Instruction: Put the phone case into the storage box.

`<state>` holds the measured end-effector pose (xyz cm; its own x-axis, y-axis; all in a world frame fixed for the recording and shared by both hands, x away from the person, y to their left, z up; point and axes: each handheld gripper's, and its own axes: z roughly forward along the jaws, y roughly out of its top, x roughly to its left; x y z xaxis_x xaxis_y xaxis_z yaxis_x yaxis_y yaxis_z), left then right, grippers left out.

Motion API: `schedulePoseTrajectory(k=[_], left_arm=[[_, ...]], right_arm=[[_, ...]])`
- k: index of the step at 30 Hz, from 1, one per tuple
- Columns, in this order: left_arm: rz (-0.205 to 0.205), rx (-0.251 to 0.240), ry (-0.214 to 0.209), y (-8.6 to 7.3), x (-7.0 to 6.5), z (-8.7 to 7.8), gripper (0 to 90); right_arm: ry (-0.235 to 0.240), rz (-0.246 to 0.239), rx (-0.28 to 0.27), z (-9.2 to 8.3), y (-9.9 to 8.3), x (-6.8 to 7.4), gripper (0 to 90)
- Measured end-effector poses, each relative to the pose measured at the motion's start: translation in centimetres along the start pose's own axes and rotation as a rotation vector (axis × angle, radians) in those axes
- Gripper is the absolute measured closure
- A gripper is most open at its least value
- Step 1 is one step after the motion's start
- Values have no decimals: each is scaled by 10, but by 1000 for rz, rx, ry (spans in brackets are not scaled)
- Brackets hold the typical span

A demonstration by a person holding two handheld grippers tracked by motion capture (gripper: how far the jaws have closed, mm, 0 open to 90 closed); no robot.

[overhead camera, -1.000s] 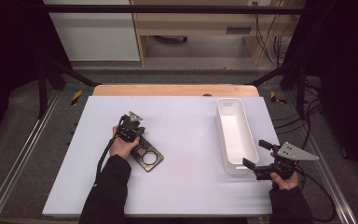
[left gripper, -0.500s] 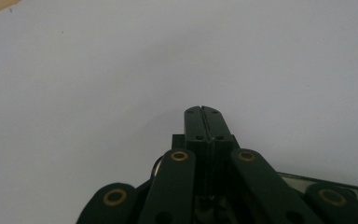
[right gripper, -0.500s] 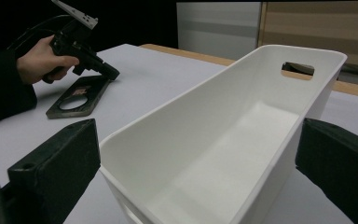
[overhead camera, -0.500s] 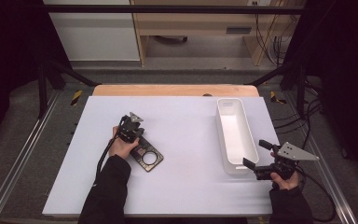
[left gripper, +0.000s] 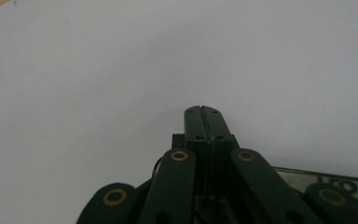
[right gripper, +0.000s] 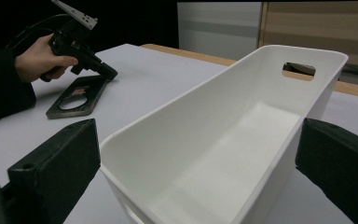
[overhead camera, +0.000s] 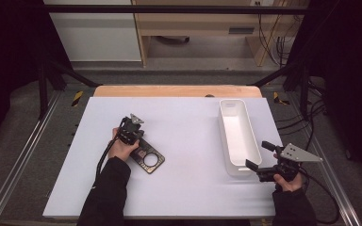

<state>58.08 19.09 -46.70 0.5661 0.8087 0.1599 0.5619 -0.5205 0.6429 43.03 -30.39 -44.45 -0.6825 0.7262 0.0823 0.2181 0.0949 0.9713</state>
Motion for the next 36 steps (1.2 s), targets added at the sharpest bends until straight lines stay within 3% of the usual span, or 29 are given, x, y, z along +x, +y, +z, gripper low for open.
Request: schedulePoseTrajectory(k=[36], left_arm=[[-34,8,-5,-37,0,-32,892]], right_arm=[[11,-9,-1,0,2,2,4]])
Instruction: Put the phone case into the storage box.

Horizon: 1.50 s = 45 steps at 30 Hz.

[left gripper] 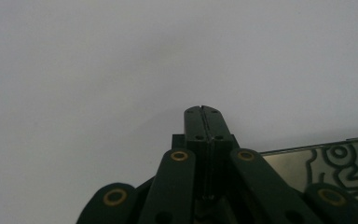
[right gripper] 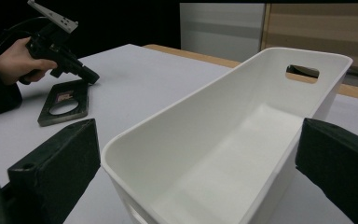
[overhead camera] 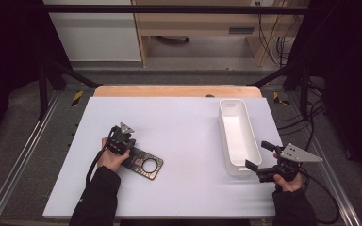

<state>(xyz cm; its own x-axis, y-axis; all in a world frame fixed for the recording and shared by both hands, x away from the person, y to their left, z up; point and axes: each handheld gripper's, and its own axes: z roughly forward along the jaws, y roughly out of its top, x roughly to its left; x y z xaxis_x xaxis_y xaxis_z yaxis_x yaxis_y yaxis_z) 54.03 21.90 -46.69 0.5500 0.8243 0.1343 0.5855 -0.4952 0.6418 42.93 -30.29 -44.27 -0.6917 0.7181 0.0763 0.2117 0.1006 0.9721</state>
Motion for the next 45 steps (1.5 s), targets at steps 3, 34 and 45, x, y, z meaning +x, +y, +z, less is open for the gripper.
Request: schedulePoseTrajectory(k=[3,34,45], left_arm=[[-1,-4,-2,-3,0,-2,892],[-12,-5,-3,-40,-13,-35,893],[-5,-6,-10,-52,-21,-45,893]], right_arm=[[0,-1,1,0,0,0,4],[4,-2,3,0,0,1,4],[7,-3,1,0,0,1,4]])
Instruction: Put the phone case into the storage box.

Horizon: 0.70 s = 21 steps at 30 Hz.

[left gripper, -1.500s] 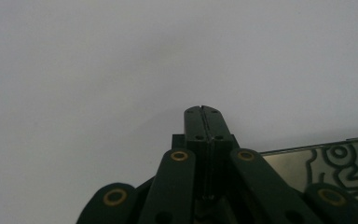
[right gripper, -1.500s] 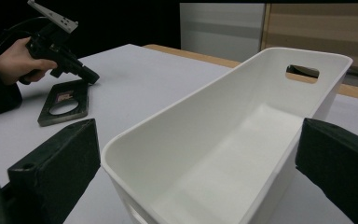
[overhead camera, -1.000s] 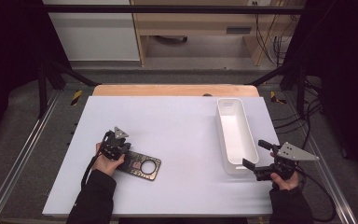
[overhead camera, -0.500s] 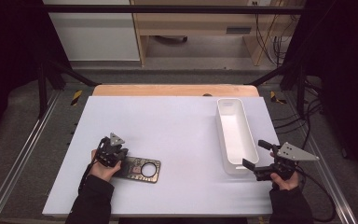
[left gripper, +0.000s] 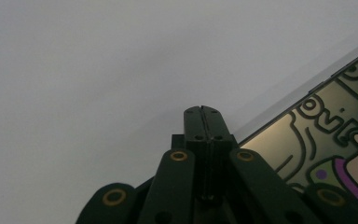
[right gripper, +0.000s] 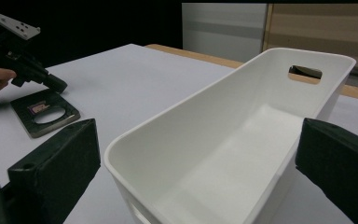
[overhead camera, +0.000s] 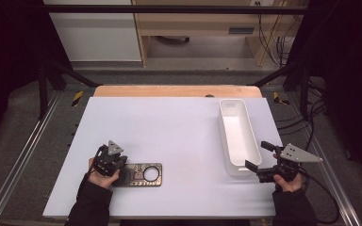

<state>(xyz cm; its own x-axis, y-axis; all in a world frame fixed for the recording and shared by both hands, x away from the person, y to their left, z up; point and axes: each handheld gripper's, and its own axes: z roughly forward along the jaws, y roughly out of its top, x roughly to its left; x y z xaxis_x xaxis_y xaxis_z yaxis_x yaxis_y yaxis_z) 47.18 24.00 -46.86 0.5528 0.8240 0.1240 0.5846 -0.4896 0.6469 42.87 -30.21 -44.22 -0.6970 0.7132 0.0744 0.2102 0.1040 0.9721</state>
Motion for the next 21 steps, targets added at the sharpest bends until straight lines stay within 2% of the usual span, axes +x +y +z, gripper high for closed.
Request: schedulePoseTrajectory(k=[21], left_arm=[[18,-5,-18,-15,-13,-14,892]], right_arm=[[3,-1,0,0,0,0,4]])
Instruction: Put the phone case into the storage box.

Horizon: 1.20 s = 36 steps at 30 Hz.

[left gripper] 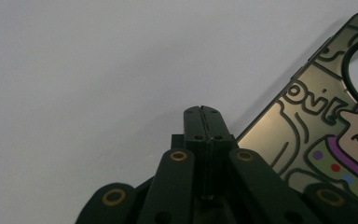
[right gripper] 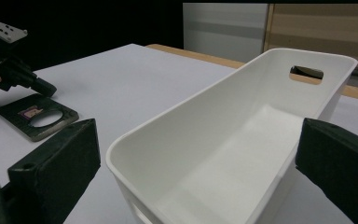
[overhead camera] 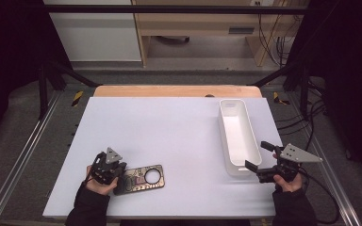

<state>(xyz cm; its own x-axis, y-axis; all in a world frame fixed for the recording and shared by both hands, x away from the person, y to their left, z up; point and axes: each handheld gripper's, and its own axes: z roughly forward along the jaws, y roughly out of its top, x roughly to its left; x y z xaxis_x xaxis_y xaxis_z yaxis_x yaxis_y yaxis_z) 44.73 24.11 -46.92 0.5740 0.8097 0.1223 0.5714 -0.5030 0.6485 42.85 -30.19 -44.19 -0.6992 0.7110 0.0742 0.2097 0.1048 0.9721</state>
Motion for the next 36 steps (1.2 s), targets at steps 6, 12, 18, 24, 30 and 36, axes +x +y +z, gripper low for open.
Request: schedulePoseTrajectory(k=[6,12,18,24,30,36], left_arm=[[0,-3,-7,-1,0,-1,892],[-12,-54,-29,3,3,-8,890],[11,-115,-78,10,1,-20,809],[50,-169,-146,23,-5,-28,651],[88,-196,-197,36,-8,-31,475],[143,-187,-242,50,-8,-35,306]], right_arm=[[0,-1,1,0,0,0,4],[0,0,-1,0,0,0,4],[0,-1,2,0,0,0,4],[2,-1,1,0,0,0,4],[2,-1,0,0,0,0,4],[2,-1,-2,0,0,0,3]])
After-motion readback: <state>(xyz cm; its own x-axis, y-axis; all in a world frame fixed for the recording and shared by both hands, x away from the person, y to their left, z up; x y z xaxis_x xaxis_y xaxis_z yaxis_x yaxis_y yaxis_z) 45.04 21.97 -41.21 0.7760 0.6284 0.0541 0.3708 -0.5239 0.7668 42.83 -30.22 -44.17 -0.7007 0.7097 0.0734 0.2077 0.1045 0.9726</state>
